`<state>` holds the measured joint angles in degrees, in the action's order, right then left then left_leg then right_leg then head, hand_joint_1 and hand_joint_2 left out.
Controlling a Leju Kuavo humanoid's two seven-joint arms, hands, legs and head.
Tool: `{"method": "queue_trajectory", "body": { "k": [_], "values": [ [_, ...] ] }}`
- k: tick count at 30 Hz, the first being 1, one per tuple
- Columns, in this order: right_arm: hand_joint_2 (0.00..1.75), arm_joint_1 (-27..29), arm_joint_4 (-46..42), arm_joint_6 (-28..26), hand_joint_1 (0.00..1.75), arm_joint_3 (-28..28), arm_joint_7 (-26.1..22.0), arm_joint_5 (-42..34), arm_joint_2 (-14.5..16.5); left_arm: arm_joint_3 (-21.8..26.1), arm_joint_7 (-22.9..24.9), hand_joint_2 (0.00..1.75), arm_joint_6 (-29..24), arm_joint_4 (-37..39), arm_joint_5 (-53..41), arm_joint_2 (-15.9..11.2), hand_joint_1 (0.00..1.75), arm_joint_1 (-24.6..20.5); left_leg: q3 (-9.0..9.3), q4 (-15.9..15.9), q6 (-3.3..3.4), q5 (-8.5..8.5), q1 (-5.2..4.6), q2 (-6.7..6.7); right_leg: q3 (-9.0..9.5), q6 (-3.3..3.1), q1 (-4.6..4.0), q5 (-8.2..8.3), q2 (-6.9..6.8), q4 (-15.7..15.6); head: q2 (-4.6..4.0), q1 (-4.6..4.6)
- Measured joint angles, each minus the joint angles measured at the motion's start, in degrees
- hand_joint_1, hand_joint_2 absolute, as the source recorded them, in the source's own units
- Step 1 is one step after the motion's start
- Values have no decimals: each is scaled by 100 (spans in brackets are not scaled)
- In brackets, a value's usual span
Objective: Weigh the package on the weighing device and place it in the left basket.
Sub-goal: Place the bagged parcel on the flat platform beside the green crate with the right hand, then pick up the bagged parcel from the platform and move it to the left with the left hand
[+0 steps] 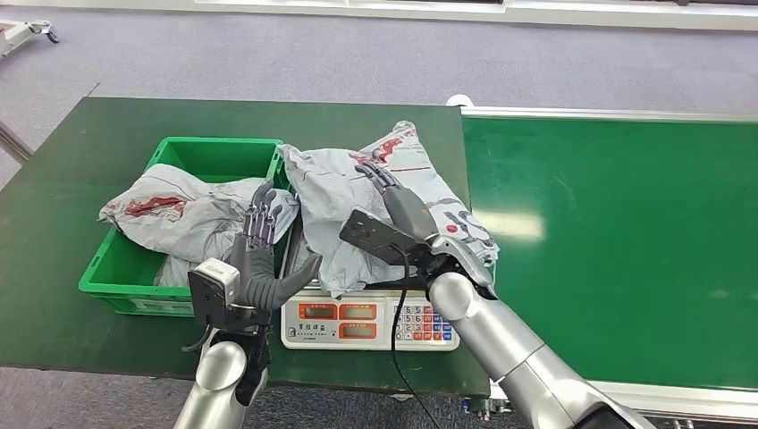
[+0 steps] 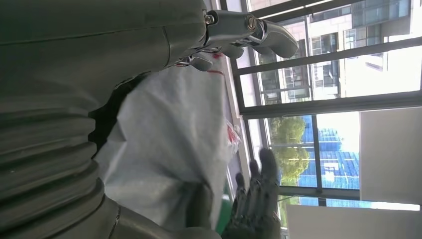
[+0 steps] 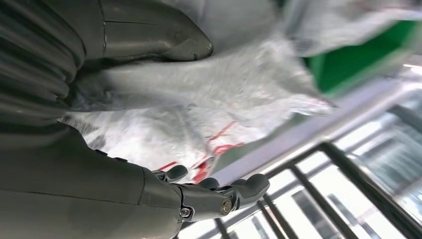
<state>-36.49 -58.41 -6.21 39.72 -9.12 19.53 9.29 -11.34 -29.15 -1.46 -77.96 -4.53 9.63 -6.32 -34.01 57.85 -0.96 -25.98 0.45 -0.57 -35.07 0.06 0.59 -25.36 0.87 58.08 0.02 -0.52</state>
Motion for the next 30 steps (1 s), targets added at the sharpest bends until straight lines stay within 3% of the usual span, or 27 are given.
{"method": "queue_trajectory", "body": {
  "k": [7,14,20,30],
  "values": [
    [175,755,-1200,-70,0,-666,-621,-1440,-89,105,8,175,-25,3,-18,-5,0,-11,-7,0,-2,-3,0,0,-9,1,0,-3,-2,-1,0,0],
    [175,1332,-1809,265,0,-1056,-1052,-2816,-138,162,14,175,-15,33,-14,-24,0,-107,-7,0,-2,-3,0,0,-9,0,0,-2,-1,-1,0,0],
    [175,1699,-2132,449,0,-1063,-1275,-3330,-174,161,38,175,-13,127,-102,-45,0,-285,-8,0,-3,-3,0,0,-10,0,0,-3,-1,-1,0,0],
    [175,1884,-2371,452,0,-1063,-1307,-3402,-225,162,61,175,-24,195,-151,-63,0,-407,-9,0,-3,-4,0,1,-10,0,1,-3,-1,-1,0,0]
  ]
}}
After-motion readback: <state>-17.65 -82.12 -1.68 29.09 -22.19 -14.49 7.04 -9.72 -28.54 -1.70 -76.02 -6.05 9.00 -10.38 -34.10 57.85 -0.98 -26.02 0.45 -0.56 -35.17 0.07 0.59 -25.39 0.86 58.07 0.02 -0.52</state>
